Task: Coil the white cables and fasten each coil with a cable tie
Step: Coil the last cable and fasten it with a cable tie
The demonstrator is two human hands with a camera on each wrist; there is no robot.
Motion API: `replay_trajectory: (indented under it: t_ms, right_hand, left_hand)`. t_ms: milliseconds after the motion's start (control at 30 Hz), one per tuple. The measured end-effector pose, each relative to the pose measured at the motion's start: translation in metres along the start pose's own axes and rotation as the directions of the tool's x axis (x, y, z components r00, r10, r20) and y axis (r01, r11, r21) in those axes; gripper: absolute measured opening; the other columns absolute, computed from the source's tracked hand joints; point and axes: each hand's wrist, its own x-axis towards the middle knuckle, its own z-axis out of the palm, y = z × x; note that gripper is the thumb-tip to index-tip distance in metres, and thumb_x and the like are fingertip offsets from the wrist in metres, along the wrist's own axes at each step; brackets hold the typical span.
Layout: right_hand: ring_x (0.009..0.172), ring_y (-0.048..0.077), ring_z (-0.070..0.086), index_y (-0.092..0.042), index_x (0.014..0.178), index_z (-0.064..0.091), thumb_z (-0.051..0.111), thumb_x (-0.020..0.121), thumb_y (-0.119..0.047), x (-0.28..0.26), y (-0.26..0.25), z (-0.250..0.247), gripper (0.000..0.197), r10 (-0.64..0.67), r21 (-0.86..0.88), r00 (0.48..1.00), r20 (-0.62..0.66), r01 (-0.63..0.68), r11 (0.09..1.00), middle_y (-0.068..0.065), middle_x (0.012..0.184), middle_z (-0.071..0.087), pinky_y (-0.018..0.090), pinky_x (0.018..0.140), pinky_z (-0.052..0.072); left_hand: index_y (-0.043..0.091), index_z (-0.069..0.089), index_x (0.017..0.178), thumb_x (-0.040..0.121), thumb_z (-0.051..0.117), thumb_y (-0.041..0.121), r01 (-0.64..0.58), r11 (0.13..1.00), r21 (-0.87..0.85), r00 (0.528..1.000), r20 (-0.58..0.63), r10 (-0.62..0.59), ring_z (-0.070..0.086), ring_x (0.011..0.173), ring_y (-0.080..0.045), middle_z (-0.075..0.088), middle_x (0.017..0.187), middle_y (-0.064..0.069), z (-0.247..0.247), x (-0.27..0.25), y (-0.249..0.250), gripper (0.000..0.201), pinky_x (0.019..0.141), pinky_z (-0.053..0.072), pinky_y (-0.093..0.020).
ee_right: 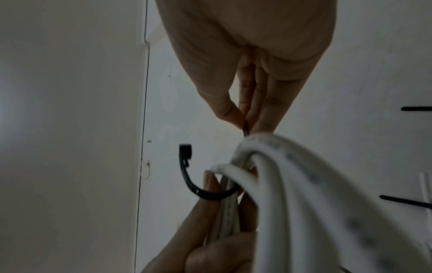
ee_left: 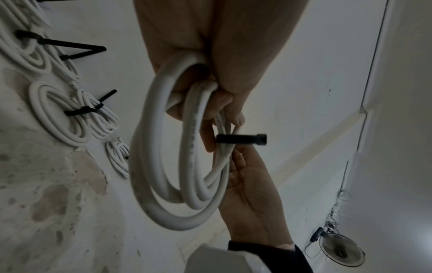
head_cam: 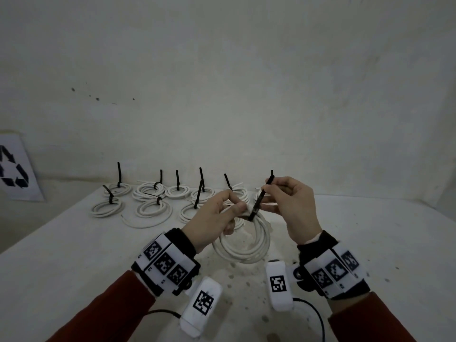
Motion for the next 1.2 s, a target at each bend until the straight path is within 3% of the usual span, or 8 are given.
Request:
replay_trajectory:
  t_ms: [233, 467, 567, 633, 733, 933, 1067, 1200]
  right_hand:
    - [0.044, 0.018, 0.060, 0.003, 0.090, 0.059, 0.060, 0.085, 0.004, 0.003, 0.015, 0.001, 0.005, 0.161, -0.021, 0.987, 0.001, -0.161, 0.987, 0.016, 0.075, 0.063, 0.026, 0.045, 0.052]
    - [0.049, 0.027, 0.064, 0.007, 0.094, 0.059, 0.063, 0.084, 0.004, 0.009, 0.036, -0.001, 0.011, 0.227, -0.055, 0.973, -0.038, -0.229, 0.972, 0.023, 0.084, 0.061, 0.029, 0.046, 0.052]
    - [0.046, 0.027, 0.063, 0.004, 0.091, 0.058, 0.061, 0.084, 0.007, 0.010, 0.037, -0.001, 0.009, 0.238, -0.038, 0.971, -0.028, -0.238, 0.970, 0.023, 0.083, 0.060, 0.026, 0.044, 0.050]
    - [0.046, 0.026, 0.062, 0.003, 0.088, 0.058, 0.061, 0.083, 0.007, 0.010, 0.038, -0.002, 0.008, 0.240, -0.048, 0.970, -0.030, -0.241, 0.969, 0.023, 0.081, 0.060, 0.026, 0.044, 0.050]
    - [0.042, 0.019, 0.060, 0.002, 0.084, 0.058, 0.061, 0.082, 0.009, 0.009, 0.035, -0.003, 0.007, 0.219, -0.055, 0.975, -0.023, -0.220, 0.974, 0.017, 0.075, 0.059, 0.024, 0.043, 0.049]
    - [0.051, 0.018, 0.062, -0.003, 0.075, 0.065, 0.067, 0.082, 0.007, 0.006, 0.020, -0.007, 0.013, -0.131, -0.175, 0.985, 0.108, 0.149, 0.973, 0.006, 0.065, 0.063, 0.031, 0.054, 0.057]
    - [0.054, 0.012, 0.065, -0.006, 0.080, 0.074, 0.071, 0.079, 0.006, 0.006, 0.015, -0.010, 0.013, -0.441, -0.434, 0.850, 0.288, 0.526, 0.731, 0.005, 0.076, 0.065, 0.023, 0.056, 0.055]
    - [0.065, 0.008, 0.064, -0.006, 0.085, 0.077, 0.075, 0.076, 0.002, 0.005, 0.013, -0.008, 0.012, -0.567, -0.447, 0.734, 0.374, 0.678, 0.583, -0.007, 0.076, 0.061, 0.009, 0.057, 0.048]
  left_hand:
    - [0.009, 0.043, 0.085, 0.097, 0.048, 0.013, 0.091, 0.994, -0.066, 0.995, -0.028, -0.093, 0.024, 0.041, -0.008, 0.032, 0.055, 0.002, 0.007, 0.000, -0.007, 0.014, 0.044, 0.024, -0.021]
    - [0.012, 0.039, 0.083, 0.098, 0.047, 0.021, 0.106, 0.994, -0.023, 0.994, -0.031, -0.107, 0.021, 0.041, -0.009, 0.043, 0.071, -0.015, 0.009, 0.000, -0.013, 0.020, 0.047, 0.022, -0.025]
    - [0.006, 0.036, 0.086, 0.093, 0.049, 0.035, 0.083, 0.996, -0.023, 0.996, -0.014, -0.083, 0.020, 0.041, -0.010, 0.040, 0.066, -0.014, 0.012, -0.003, -0.010, 0.033, 0.048, 0.021, -0.027]
    - [0.006, 0.035, 0.085, 0.084, 0.052, 0.042, 0.065, 0.998, -0.020, 0.998, 0.016, -0.065, 0.021, 0.041, -0.010, 0.058, 0.062, -0.007, 0.013, -0.005, -0.008, 0.039, 0.047, 0.024, -0.027]
    - [0.010, 0.038, 0.081, 0.086, 0.058, 0.032, 0.051, 0.998, 0.023, 0.999, 0.010, -0.051, 0.025, 0.041, -0.009, 0.064, 0.060, 0.002, 0.014, -0.006, -0.007, 0.030, 0.044, 0.027, -0.023]
    - [0.012, 0.048, 0.074, 0.076, 0.064, 0.037, 0.002, 1.000, -0.020, 0.998, -0.061, -0.003, 0.027, 0.041, -0.008, 0.054, 0.064, -0.016, 0.004, -0.002, -0.002, 0.030, 0.042, 0.027, -0.020]
    - [0.009, 0.049, 0.076, 0.080, 0.060, 0.029, -0.049, 0.999, 0.002, 0.997, -0.064, 0.049, 0.028, 0.040, -0.007, 0.050, 0.045, 0.009, 0.000, 0.000, 0.008, 0.024, 0.044, 0.026, -0.021]
    - [0.007, 0.049, 0.077, 0.081, 0.060, 0.025, -0.058, 0.998, -0.013, 0.998, -0.039, 0.058, 0.025, 0.042, -0.007, 0.054, 0.047, 0.008, 0.003, -0.001, 0.013, 0.022, 0.045, 0.024, -0.022]
